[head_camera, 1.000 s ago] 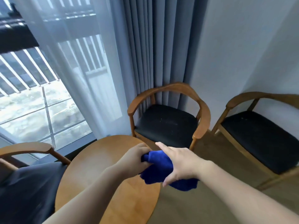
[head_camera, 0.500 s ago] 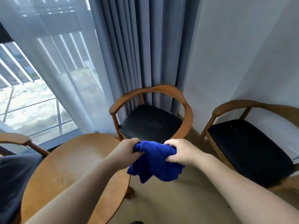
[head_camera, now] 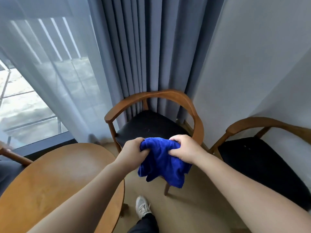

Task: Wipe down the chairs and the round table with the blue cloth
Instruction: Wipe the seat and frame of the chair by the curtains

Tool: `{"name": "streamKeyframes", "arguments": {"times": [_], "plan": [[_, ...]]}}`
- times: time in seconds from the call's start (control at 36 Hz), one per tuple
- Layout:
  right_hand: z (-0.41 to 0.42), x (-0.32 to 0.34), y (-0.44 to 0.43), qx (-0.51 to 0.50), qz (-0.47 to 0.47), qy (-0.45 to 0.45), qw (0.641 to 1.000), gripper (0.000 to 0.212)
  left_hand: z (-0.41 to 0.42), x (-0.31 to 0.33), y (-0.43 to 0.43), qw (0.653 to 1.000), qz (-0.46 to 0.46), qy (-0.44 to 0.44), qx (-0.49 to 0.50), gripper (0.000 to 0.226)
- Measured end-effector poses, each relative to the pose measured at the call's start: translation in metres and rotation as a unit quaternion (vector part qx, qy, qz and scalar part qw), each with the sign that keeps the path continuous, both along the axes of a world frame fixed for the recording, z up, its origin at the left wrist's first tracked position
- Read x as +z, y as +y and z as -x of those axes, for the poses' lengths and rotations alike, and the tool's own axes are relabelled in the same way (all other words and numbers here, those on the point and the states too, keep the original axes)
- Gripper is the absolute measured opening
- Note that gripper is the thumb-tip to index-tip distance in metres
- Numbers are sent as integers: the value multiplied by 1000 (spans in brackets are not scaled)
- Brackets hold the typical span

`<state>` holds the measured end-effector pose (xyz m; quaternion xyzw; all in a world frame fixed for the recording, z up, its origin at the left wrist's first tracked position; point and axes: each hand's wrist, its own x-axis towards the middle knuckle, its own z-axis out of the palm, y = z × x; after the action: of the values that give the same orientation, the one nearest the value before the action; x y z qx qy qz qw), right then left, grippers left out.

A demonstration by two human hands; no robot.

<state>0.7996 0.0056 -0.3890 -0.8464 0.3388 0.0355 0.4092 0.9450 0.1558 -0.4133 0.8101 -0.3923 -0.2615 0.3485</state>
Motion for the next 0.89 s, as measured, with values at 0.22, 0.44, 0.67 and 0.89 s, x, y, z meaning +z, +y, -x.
{"name": "streamKeyframes", "arguments": {"times": [0.22, 0.44, 0.67, 0.89], "plan": [[-96, -25, -57, -126, -130, -10, 983, 30, -52, -16, -62, 997, 37, 69, -18, 40], [-167, -43, -96, -176, -303, -50, 935, 69, -104, -33, -96, 993, -38, 86, -70, 83], [-211, -74, -134, -182, -281, -45, 941, 39, -112, -58, -130, 993, -45, 107, -14, 86], [-248, -130, -199, -103, -294, -3, 950, 23, -123, -86, -142, 986, -97, 74, 118, 59]]}}
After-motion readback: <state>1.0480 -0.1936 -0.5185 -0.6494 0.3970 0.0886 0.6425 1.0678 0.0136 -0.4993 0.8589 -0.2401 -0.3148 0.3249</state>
